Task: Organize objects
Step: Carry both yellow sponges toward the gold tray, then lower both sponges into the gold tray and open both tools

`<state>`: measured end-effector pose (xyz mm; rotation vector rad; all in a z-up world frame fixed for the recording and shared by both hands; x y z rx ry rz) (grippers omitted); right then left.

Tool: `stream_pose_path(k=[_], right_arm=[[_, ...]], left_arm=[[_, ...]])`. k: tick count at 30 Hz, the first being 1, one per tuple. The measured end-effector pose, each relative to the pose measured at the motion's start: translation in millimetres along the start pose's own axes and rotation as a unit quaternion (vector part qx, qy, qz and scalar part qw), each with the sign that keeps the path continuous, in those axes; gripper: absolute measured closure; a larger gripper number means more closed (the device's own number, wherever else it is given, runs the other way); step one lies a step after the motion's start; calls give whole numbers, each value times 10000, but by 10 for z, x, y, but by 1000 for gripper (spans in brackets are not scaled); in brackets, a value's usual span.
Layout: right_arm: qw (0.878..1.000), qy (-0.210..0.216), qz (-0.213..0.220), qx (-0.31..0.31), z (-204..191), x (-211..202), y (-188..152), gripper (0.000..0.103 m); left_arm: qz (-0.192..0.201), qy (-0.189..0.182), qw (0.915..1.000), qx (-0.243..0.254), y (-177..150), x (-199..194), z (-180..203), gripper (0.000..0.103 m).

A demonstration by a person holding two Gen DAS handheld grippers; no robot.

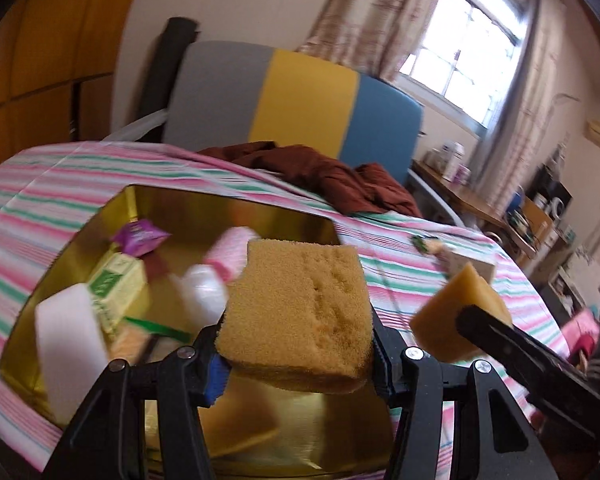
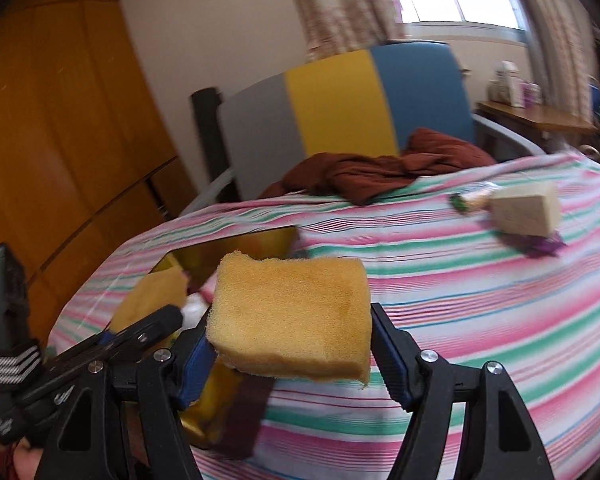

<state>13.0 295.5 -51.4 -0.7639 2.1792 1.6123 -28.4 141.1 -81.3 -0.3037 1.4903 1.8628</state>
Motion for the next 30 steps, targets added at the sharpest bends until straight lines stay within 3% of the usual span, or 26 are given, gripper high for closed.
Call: stream_pose_path(k=[8, 18, 23, 26, 30], right_arm=[[9973, 302, -450, -504, -480, 328, -41, 31], [9939, 359, -776, -689, -695, 863, 179, 31], [9921, 94, -959, -805, -671, 1122, 212, 28], [9901, -104, -1123, -839, -612, 1262, 200, 19], [9925, -161, -905, -804, -574, 1213, 276, 17]], left_arm=[[75, 412, 9984, -389, 241, 6, -579, 46], [-245, 657, 9962, -512, 373, 210, -975, 45], [-437, 651, 9950, -615, 373, 347, -1042, 45], [-533, 713, 9944, -578, 371, 421, -1057, 45], [-596, 756, 9936, -585, 387, 474, -1053, 43]])
Point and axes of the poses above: each gripper's, at about its wrist camera, not at the fingertips, and x roughly the way its jaws point, z to its right, y to its top, the point moved 10 cm from there along x, roughly the way its jaws point, and after that the axes turned 1 degree about -z, right-handed, at the moved point
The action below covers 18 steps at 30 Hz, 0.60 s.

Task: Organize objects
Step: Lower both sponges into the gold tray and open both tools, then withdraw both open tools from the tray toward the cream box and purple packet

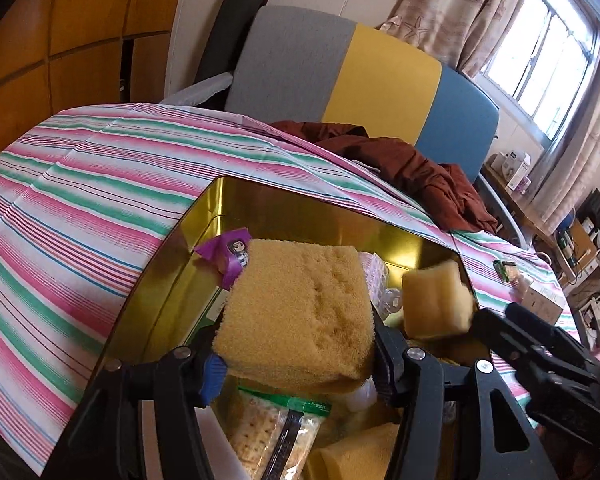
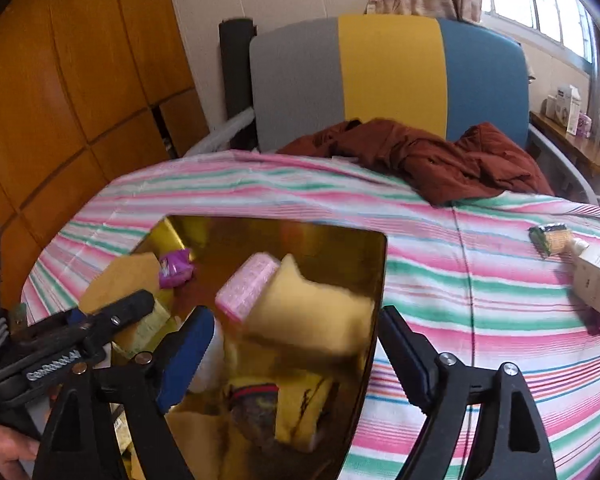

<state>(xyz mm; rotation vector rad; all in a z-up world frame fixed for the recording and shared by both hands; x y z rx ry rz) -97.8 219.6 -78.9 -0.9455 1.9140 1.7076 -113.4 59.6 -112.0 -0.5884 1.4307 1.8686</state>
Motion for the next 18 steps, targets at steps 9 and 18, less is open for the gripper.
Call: stream_pose_path(k=[9, 18], right_arm=[[9991, 116, 386, 123, 63, -383, 19, 17], [9969, 68, 586, 514, 415, -668, -109, 17]], left_arm=[[167, 213, 9995, -140, 39, -76, -8, 8], [325, 186, 9978, -551, -19, -281, 91, 0]])
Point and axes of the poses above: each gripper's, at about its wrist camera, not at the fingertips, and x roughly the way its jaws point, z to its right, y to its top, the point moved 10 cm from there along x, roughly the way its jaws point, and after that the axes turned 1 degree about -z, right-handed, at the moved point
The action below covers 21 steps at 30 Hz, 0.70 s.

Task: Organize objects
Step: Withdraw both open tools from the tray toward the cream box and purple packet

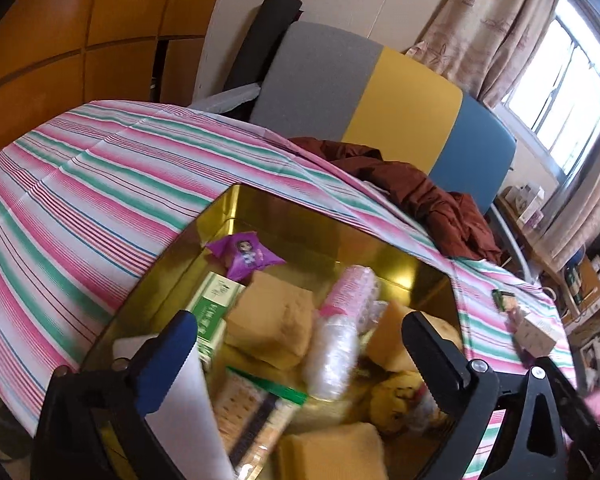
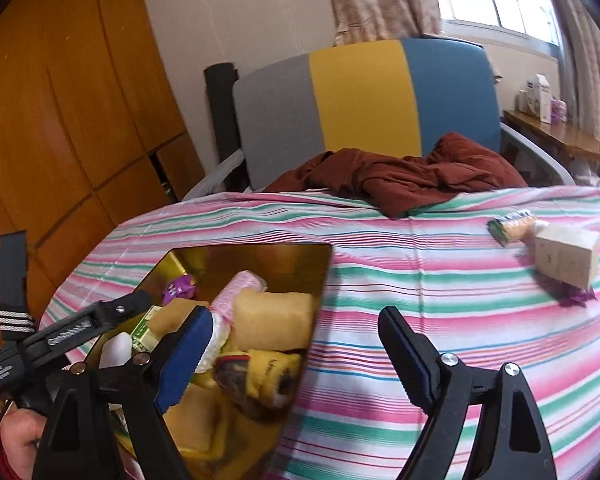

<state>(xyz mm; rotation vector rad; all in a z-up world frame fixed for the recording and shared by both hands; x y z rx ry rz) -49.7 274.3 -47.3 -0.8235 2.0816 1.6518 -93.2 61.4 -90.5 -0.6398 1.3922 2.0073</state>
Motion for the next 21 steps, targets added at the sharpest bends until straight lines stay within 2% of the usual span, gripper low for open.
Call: stream_pose_path(k=[9, 15, 21], right_arm=[[9980, -375, 57, 505, 664, -216, -172, 17], [9948, -669, 49, 765, 1175, -364, -320, 17], [9892, -991, 68, 1080, 1750, -503, -420, 17]], left_arm=[[171, -243, 9989, 353, -38, -178, 499, 0], [34, -538, 9962, 684, -182, -198, 970, 0], [-199, -793, 9893, 1209, -464, -134, 1506, 0]])
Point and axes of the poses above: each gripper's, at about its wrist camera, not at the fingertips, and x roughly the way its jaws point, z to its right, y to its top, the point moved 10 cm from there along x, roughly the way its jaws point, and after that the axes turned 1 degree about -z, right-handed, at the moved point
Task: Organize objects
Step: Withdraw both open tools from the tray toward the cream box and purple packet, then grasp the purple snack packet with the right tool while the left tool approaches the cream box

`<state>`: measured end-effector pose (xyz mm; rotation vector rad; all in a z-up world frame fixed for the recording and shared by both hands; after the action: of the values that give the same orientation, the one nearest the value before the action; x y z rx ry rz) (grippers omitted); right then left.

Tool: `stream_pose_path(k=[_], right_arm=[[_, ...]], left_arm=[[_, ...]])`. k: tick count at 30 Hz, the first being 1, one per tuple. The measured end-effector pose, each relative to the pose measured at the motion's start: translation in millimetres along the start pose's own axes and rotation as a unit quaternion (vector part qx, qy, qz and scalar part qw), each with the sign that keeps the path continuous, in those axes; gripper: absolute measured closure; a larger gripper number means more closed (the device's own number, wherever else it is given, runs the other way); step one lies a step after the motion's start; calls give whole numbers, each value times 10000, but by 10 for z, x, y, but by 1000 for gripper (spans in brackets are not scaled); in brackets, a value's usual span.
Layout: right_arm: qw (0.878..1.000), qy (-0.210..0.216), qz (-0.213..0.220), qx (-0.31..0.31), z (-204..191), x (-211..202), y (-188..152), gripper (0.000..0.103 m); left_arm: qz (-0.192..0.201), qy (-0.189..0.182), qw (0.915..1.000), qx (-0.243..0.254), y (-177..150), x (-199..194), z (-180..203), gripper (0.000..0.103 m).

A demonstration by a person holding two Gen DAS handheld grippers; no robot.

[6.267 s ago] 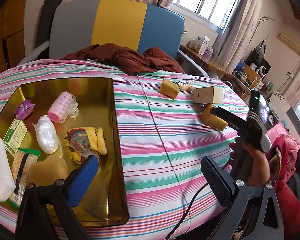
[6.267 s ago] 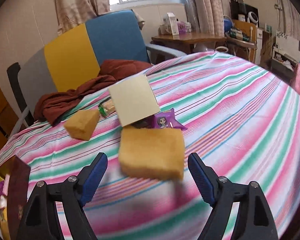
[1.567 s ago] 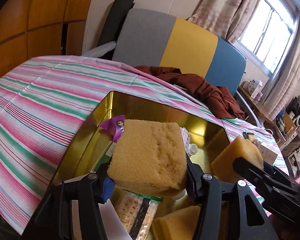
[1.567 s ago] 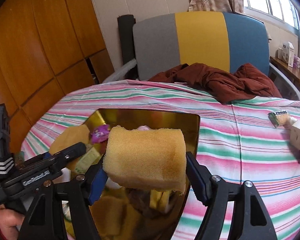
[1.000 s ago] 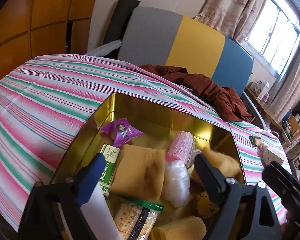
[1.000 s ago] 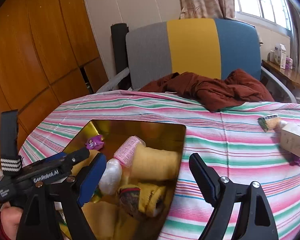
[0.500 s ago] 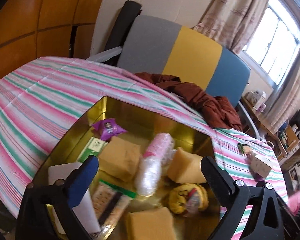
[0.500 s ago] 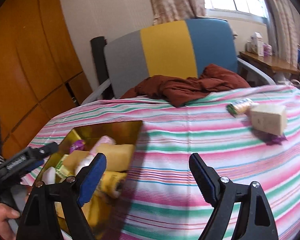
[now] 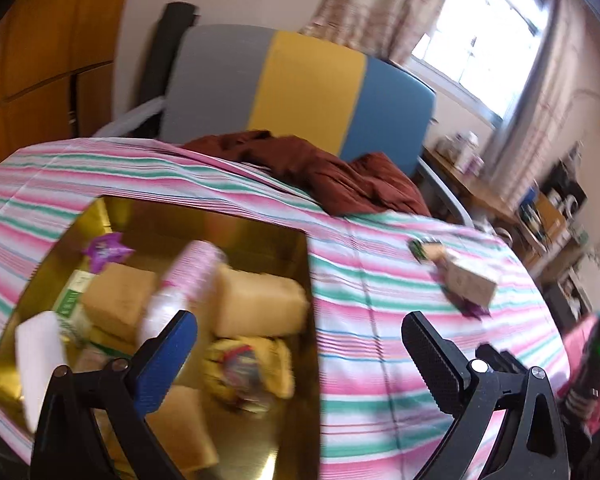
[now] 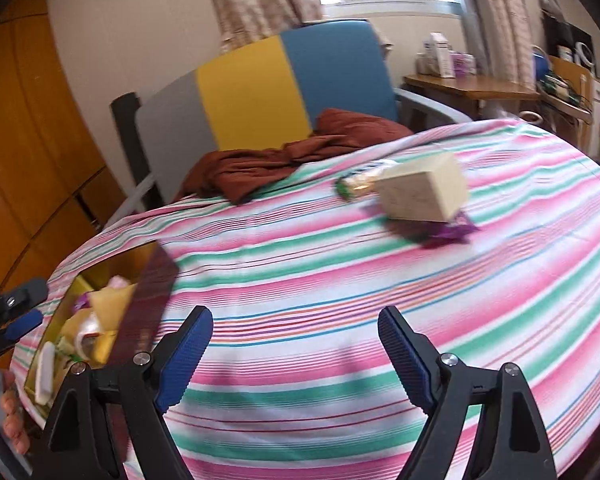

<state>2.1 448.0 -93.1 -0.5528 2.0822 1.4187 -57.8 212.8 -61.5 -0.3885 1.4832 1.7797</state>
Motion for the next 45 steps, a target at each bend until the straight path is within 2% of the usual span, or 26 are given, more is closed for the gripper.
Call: stream_pose_path(k=[7, 11, 17, 20, 23, 26, 28, 30, 32, 36, 40, 43, 45], right_arm=[[9987, -246, 203, 398, 678, -16, 238, 17], [9961, -309, 446, 690, 1056, 19, 585, 17], [9930, -198, 496, 1049, 1360, 335, 1114, 17], [9932, -157, 317, 1113, 1402, 558, 1222, 17], [9956, -1, 13, 940, 1250, 751, 1152, 17], [9964, 520, -186, 643, 884, 780, 955, 18], [9932, 1052, -374, 339, 559, 725, 764, 20], [9920, 1243, -226, 16, 397, 567, 649, 21], [9947, 1008, 208, -30, 507, 372, 656, 21], [9954, 244, 686, 625, 1056, 290, 857, 21], [9933, 218, 572, 978, 1290, 538, 1170, 21], [9963, 170, 281, 789, 1247, 762, 1263, 21], [9967, 339, 20, 734, 1090, 884, 1200, 21]], left_arm=[[-317, -313, 9973, 591, -276, 172, 553, 0], [-501, -385, 9955, 705, -403, 274, 712, 0], [-682, -378, 9940, 764, -521, 345, 782, 0], [-716, -337, 9938, 778, -535, 357, 772, 0], [-683, -280, 9946, 723, -499, 370, 738, 0], [-639, -214, 9961, 570, -453, 380, 692, 0], [-653, -213, 9966, 456, -428, 393, 671, 0], [-633, -202, 9972, 356, -403, 396, 650, 0], [-602, -184, 9975, 310, -385, 390, 636, 0], [-548, -141, 9981, 226, -364, 401, 610, 0], [-660, -168, 9974, 222, -379, 426, 639, 0], [-585, -122, 9977, 305, -353, 398, 634, 0], [-548, -51, 9980, 324, -319, 399, 602, 0]])
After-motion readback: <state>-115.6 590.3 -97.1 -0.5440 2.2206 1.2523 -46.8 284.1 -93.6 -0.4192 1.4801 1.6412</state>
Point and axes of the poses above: each gripper's, at about its wrist camera, not at the fingertips, and x roughly the way its jaws point, z to its right, y to its top, the point moved 10 cm from there along x, roughly the way its jaws point, and after that the axes turned 1 degree about -z, right-handed, at the moved point
